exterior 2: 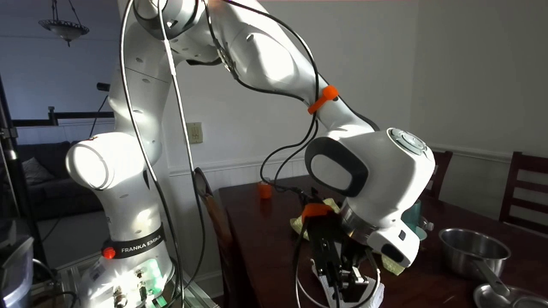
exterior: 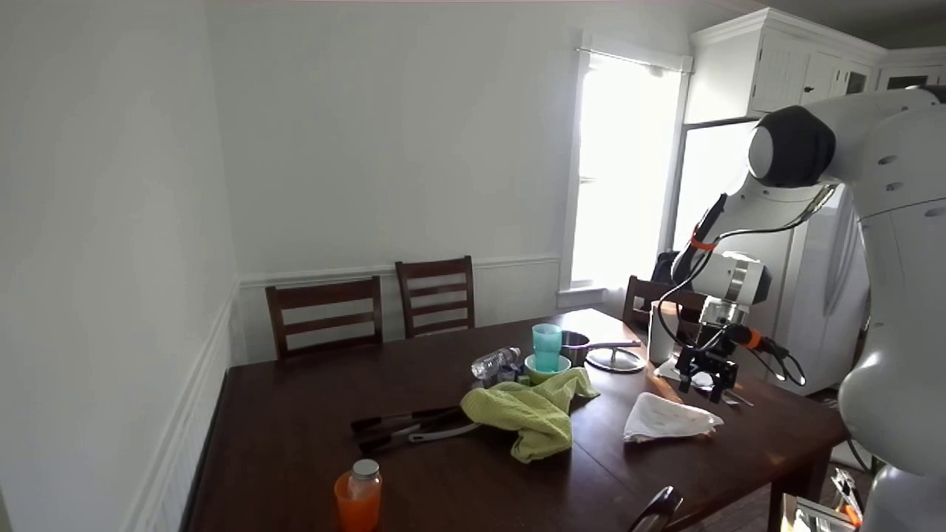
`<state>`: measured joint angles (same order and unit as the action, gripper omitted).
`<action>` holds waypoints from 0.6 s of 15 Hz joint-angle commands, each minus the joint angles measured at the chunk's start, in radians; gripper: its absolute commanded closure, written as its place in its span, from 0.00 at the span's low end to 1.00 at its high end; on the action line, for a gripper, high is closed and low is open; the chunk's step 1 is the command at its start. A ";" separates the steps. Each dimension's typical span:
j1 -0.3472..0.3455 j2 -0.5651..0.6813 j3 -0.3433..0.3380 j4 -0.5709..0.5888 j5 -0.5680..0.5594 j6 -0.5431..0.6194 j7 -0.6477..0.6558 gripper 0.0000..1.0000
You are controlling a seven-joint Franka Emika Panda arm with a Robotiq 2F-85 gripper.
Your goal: Unfold the white napkin
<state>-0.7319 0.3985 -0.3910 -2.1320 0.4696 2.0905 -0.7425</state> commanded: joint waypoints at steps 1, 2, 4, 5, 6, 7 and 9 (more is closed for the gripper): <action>-0.087 0.087 0.061 0.070 0.032 0.018 -0.046 0.00; -0.104 0.100 0.075 0.081 0.031 0.018 -0.037 0.00; -0.100 0.064 0.083 0.042 -0.019 0.024 -0.003 0.00; -0.103 0.067 0.086 0.041 -0.019 0.024 -0.003 0.00; -0.103 0.066 0.088 0.041 -0.019 0.024 -0.003 0.00; -0.102 0.064 0.089 0.042 -0.018 0.023 -0.003 0.00; -0.102 0.064 0.091 0.041 -0.018 0.023 -0.002 0.00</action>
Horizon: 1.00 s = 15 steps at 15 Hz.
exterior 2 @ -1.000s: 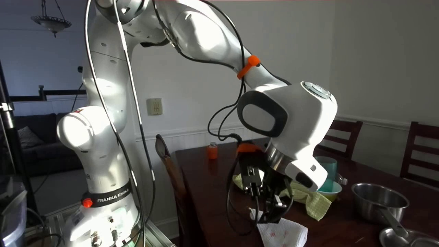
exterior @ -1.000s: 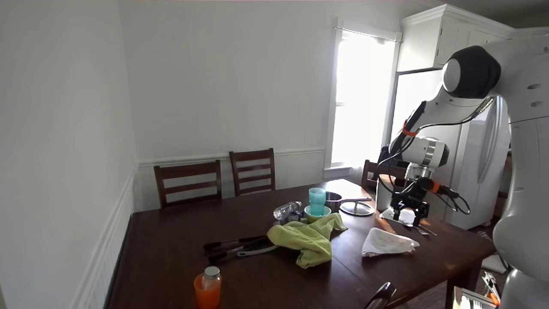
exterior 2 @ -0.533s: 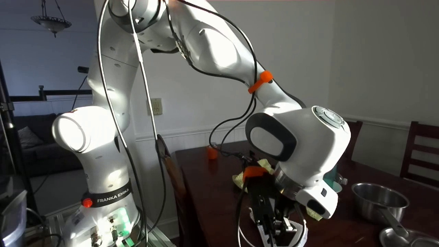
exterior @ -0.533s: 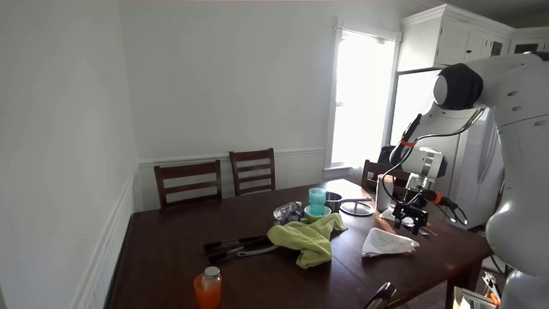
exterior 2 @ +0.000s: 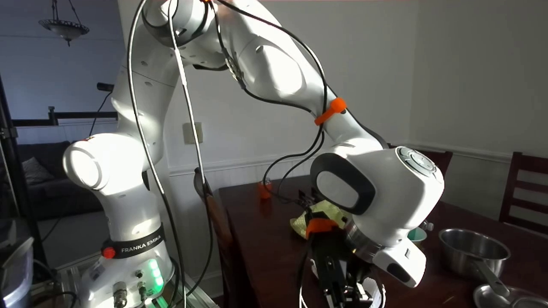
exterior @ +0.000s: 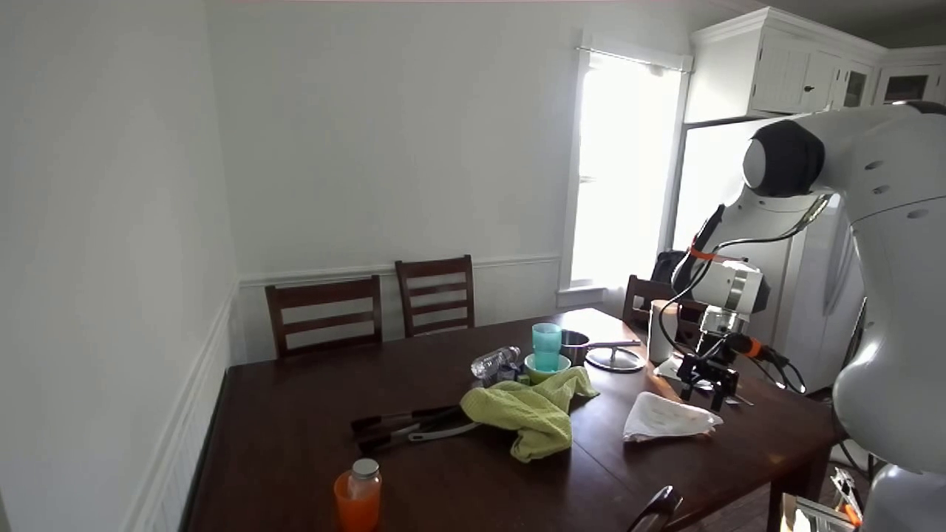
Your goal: Unfold the white napkin
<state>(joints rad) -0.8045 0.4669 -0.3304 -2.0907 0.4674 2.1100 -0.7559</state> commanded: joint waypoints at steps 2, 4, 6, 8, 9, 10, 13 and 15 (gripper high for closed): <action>-0.033 0.014 0.032 0.011 -0.012 0.008 0.015 0.00; -0.042 0.024 0.039 0.018 -0.004 0.015 0.009 0.00; -0.054 0.039 0.050 0.031 0.003 0.017 0.002 0.00; -0.064 0.060 0.057 0.043 0.004 0.038 0.010 0.00; -0.074 0.071 0.065 0.054 0.008 0.036 0.006 0.00; -0.084 0.080 0.074 0.064 0.016 0.040 0.003 0.00; -0.109 0.109 0.097 0.093 0.014 0.052 0.014 0.00; -0.118 0.127 0.100 0.108 0.000 0.067 0.034 0.00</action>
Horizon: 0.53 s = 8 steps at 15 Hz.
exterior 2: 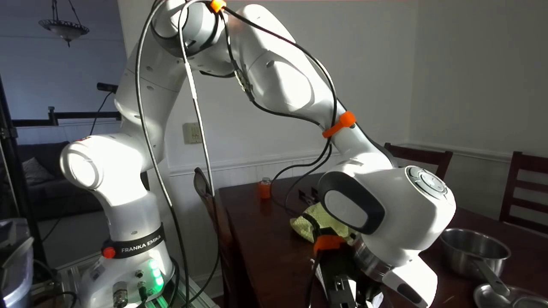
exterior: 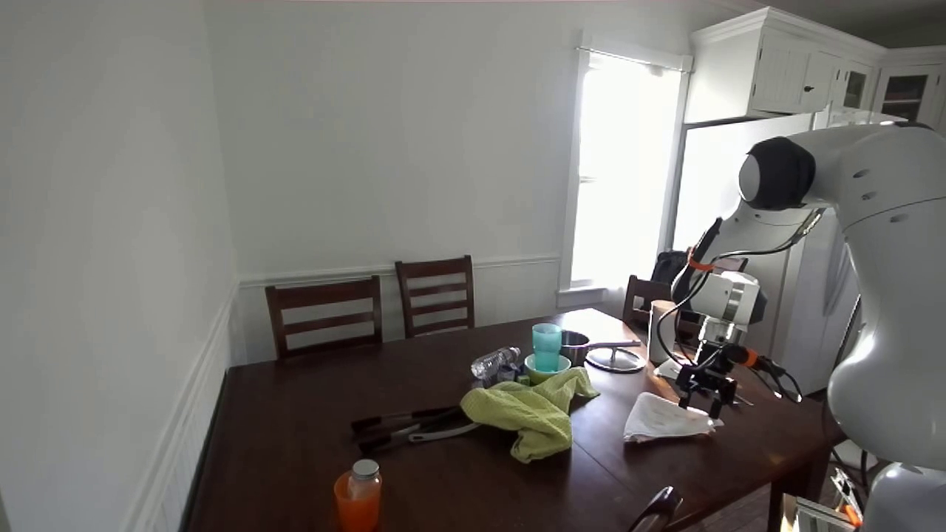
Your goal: Unfold the white napkin
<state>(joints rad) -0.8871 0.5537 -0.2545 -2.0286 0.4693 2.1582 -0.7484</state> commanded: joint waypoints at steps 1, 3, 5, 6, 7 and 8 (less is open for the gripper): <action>-0.040 0.043 0.025 0.052 -0.008 0.027 0.032 0.00; -0.047 0.048 0.026 0.059 -0.018 0.040 0.042 0.00; -0.052 0.050 0.025 0.060 -0.030 0.051 0.047 0.00; -0.053 0.053 0.025 0.061 -0.035 0.054 0.051 0.00; -0.055 0.056 0.026 0.062 -0.038 0.054 0.055 0.00; -0.058 0.060 0.028 0.064 -0.039 0.046 0.062 0.00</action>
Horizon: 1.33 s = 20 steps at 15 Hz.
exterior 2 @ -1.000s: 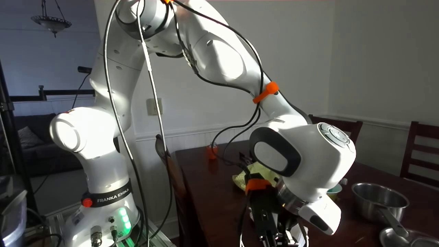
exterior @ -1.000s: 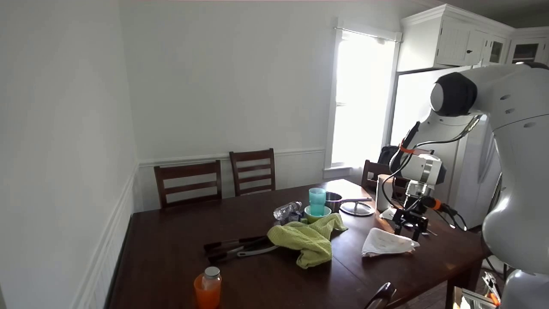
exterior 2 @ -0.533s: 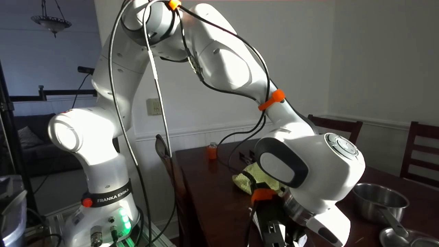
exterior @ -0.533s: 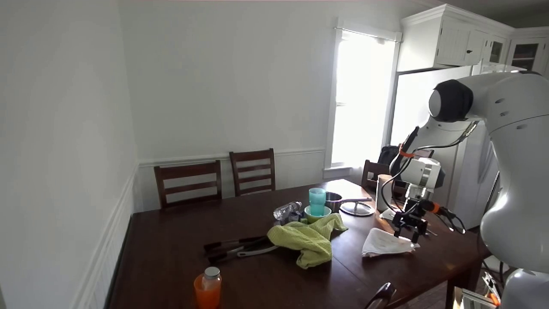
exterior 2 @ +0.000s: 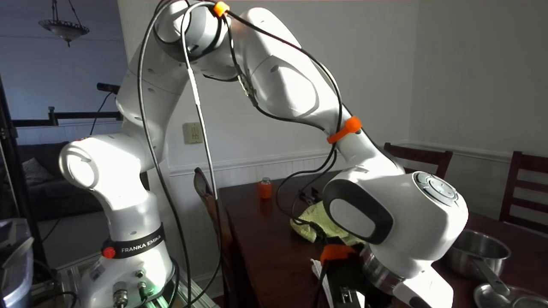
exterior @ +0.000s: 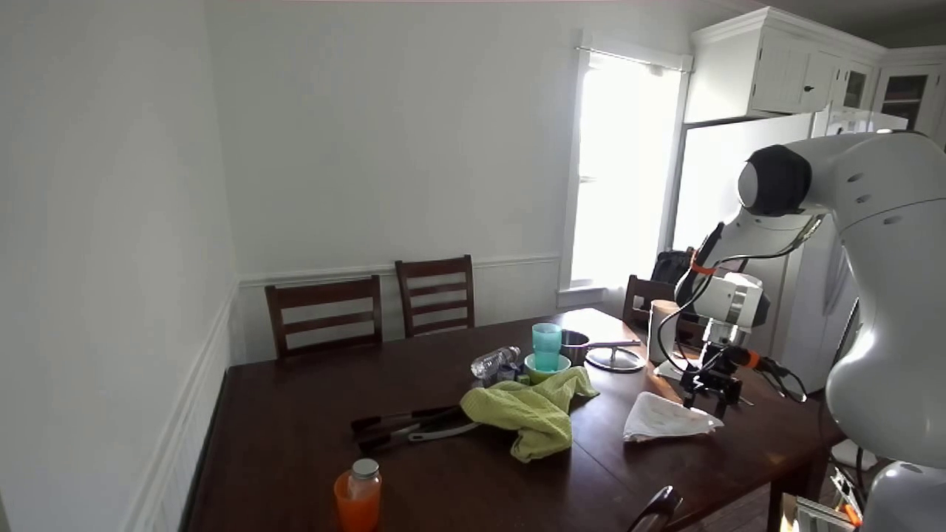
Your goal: Unfold the white napkin
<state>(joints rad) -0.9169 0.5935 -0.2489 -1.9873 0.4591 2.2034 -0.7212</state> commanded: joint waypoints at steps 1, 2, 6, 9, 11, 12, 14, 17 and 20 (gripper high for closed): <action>-0.028 0.026 0.023 0.026 -0.032 -0.002 0.045 0.00; -0.027 0.030 0.023 0.025 -0.036 0.000 0.055 0.03; -0.029 0.046 0.025 0.031 -0.044 -0.002 0.086 0.40; -0.030 0.041 0.026 0.027 -0.049 0.004 0.096 0.61; -0.029 0.031 0.024 0.026 -0.061 0.005 0.101 0.73; -0.030 0.026 0.023 0.025 -0.068 0.003 0.103 0.81; -0.031 0.021 0.024 0.030 -0.077 0.002 0.108 0.95; -0.029 0.019 0.026 0.038 -0.086 0.000 0.117 1.00; -0.026 0.014 0.029 0.039 -0.096 0.005 0.121 0.99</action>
<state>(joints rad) -0.9239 0.6214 -0.2412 -1.9534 0.3962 2.2044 -0.6293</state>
